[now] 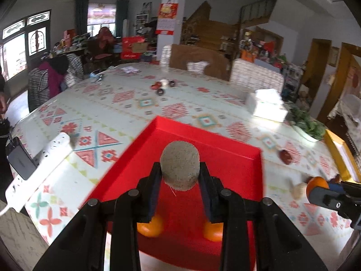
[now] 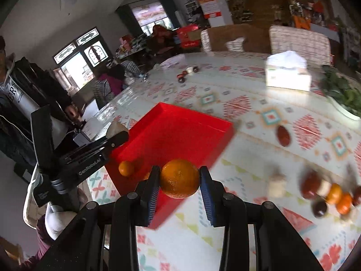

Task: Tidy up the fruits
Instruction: 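Lower the beige slice into the red tray with the left tool while the right tool releases its orange there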

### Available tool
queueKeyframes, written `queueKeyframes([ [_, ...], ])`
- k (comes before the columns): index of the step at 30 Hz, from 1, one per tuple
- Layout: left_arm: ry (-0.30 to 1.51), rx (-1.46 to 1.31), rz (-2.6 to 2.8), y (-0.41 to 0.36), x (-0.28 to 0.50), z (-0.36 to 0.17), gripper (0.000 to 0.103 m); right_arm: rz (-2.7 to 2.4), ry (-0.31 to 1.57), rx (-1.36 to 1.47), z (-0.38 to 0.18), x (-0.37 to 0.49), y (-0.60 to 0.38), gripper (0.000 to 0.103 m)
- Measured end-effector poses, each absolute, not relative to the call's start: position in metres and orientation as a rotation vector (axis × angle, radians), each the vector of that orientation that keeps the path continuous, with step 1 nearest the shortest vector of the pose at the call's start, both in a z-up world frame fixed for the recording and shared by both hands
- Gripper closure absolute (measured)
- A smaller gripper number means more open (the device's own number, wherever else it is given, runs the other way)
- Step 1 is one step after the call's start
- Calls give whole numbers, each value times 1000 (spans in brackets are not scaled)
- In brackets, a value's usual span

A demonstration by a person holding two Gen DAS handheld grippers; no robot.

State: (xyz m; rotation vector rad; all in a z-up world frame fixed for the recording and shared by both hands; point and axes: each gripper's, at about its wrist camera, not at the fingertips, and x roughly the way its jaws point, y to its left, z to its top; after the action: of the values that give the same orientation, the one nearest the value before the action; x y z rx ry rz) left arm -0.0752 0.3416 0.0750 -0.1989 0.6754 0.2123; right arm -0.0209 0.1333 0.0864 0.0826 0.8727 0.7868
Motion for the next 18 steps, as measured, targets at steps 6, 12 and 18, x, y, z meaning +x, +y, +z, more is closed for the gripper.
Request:
queueKeyframes([
  [6, 748, -226, 242, 370, -51, 54, 71, 804, 948, 52, 62, 7, 186, 65],
  [12, 803, -234, 251, 380, -38, 35, 71, 797, 1012, 31, 35, 28, 217, 65],
  [18, 812, -252, 261, 384, -35, 28, 71, 784, 1055, 28, 15, 38, 231, 64],
])
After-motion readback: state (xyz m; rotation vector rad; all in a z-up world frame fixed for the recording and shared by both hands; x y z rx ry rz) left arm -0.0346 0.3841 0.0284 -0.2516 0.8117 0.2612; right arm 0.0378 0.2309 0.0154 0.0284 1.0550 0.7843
